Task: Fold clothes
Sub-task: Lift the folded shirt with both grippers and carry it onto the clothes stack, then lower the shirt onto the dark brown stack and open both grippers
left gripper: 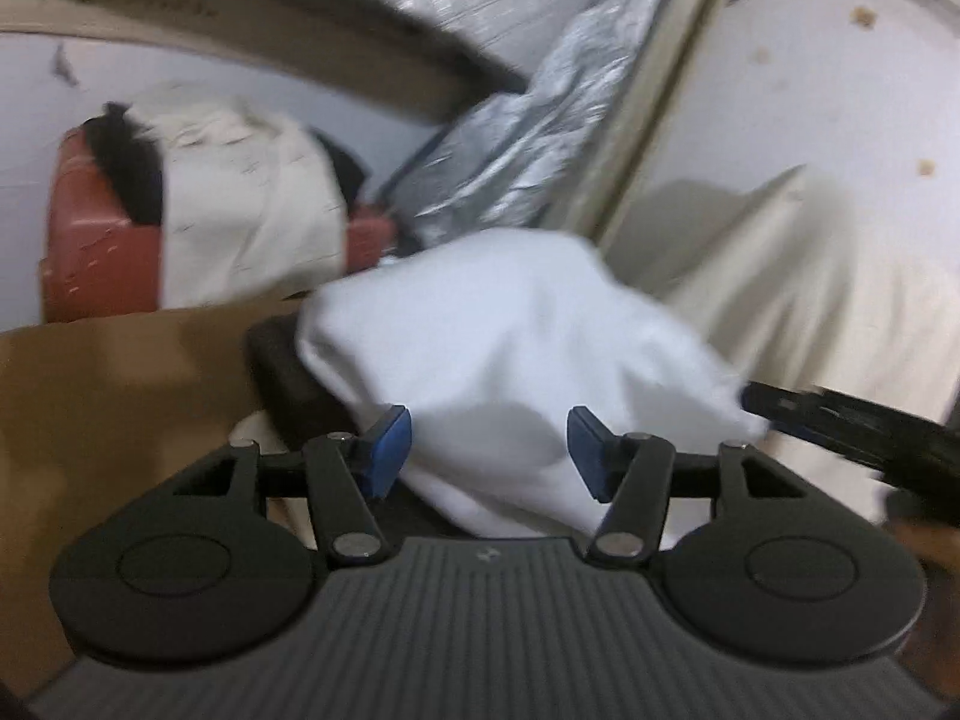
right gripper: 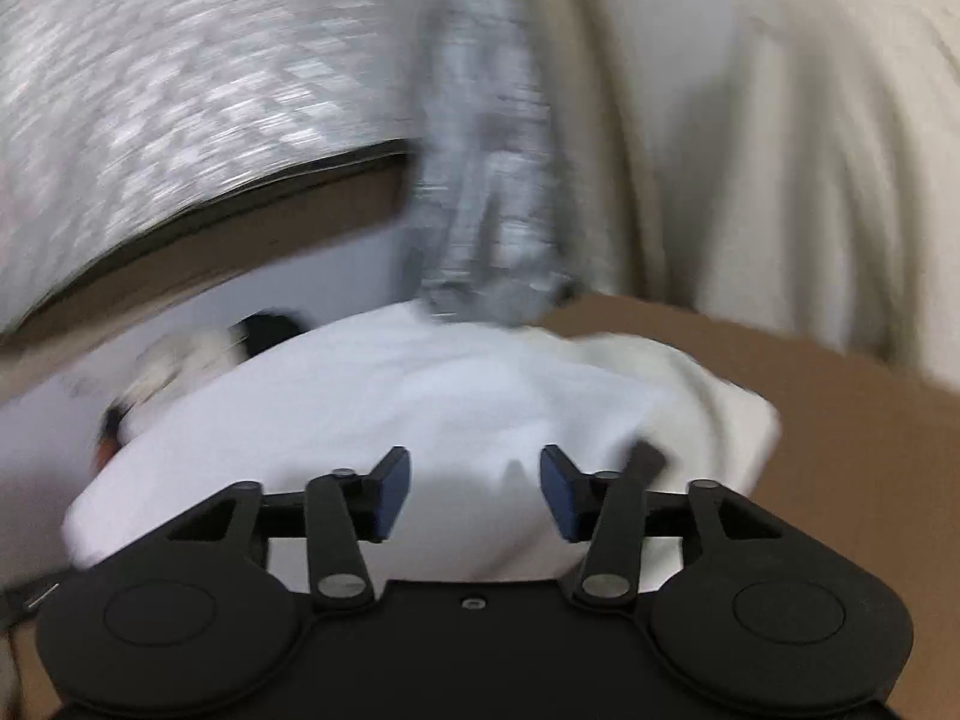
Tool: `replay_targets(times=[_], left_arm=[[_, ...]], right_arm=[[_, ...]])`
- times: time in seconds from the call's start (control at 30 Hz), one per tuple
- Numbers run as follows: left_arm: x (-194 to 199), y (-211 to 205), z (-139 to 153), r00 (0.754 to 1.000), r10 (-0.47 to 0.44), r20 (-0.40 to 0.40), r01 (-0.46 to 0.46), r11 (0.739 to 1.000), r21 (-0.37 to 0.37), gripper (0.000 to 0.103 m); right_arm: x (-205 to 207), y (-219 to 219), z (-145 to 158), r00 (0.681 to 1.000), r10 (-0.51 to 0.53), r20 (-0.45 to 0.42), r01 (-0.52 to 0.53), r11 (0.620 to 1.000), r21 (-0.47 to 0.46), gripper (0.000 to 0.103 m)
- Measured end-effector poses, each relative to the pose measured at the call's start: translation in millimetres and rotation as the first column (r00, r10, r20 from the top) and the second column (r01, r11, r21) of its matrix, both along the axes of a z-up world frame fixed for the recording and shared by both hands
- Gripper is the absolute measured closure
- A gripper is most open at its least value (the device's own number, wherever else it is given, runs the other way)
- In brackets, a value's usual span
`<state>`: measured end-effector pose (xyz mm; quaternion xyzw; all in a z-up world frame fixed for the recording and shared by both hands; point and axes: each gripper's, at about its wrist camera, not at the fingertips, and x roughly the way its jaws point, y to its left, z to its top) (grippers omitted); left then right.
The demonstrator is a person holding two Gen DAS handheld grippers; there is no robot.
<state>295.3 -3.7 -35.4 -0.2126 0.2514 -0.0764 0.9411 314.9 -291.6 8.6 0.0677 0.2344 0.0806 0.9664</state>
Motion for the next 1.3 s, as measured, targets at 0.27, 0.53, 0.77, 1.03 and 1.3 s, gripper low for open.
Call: replay_targets(times=[0.27, 0.53, 0.77, 1.03, 1.3], left_arm=[[31.8, 35.6, -30.8, 0.989, 0.045, -0.141, -0.061, 0.992, -0.108, 0.043], [28.6, 28.1, -33.4, 0.992, 0.057, -0.116, -0.064, 0.996, -0.054, 0.043], [28.4, 30.9, -31.3, 0.994, 0.044, -0.097, -0.051, 0.996, -0.075, 0.043], [27.6, 33.4, -28.7, 0.986, 0.083, -0.141, -0.089, 0.995, -0.036, 0.042], [-7.8, 26.1, 6.5, 0.992, 0.063, -0.110, -0.049, 0.991, 0.124, 0.019]], right_arm=[[-70.4, 98.2, -35.9, 0.970, 0.242, -0.019, -0.242, 0.958, -0.156, 0.034], [-103.2, 135.7, -54.0, 0.973, 0.221, 0.066, -0.182, 0.913, -0.366, 0.013], [-80.2, 153.5, -47.5, 0.980, 0.172, 0.102, -0.053, 0.716, -0.696, 0.076], [-109.4, 129.5, -69.8, 0.989, 0.148, -0.020, -0.117, 0.684, -0.720, 0.103], [-145.8, 98.5, -62.5, 0.982, 0.140, -0.128, -0.179, 0.905, -0.385, 0.034]])
